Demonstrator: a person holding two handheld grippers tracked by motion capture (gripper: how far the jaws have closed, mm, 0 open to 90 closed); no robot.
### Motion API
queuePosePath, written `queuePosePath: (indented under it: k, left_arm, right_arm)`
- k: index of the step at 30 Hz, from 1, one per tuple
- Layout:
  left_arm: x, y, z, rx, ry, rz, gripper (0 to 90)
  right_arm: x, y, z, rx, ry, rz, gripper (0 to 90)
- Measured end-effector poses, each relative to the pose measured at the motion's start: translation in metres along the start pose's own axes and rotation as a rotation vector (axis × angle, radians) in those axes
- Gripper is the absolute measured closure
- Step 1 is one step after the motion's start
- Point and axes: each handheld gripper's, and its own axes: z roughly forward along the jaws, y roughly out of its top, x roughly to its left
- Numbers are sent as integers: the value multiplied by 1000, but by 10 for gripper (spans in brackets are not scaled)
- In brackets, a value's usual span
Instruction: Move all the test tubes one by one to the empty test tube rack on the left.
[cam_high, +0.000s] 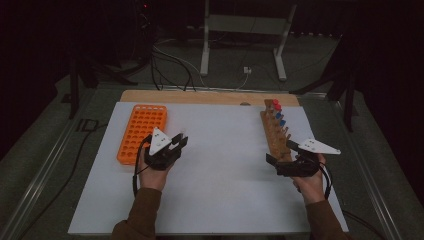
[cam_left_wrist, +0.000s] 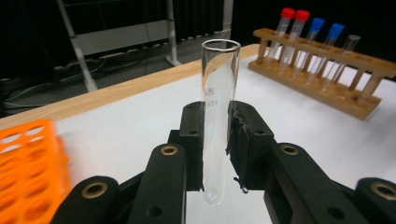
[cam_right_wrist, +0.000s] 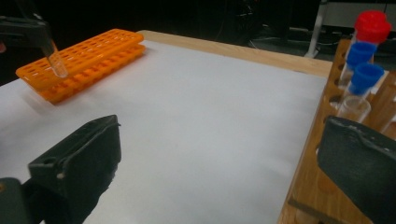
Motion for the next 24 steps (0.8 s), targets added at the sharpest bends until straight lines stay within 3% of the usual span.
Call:
queuePosePath:
  k: [4, 14, 20, 24]
  left_arm:
    - [11, -6, -12, -4, 22, -3, 758]
    - [39, -25, -40, -4, 104, -49, 754]
    - [52, -39, -48, 20, 157, -67, 754]
    - [55, -43, -48, 35, 169, -74, 755]
  right_arm:
    - [0, -8, -1, -16, -7, 19, 2]
    - [1, -10, -4, -20, -24, 7, 2]
    - [2, -11, -5, -19, -25, 6, 2]
    - [2, -12, -4, -16, -24, 7, 2]
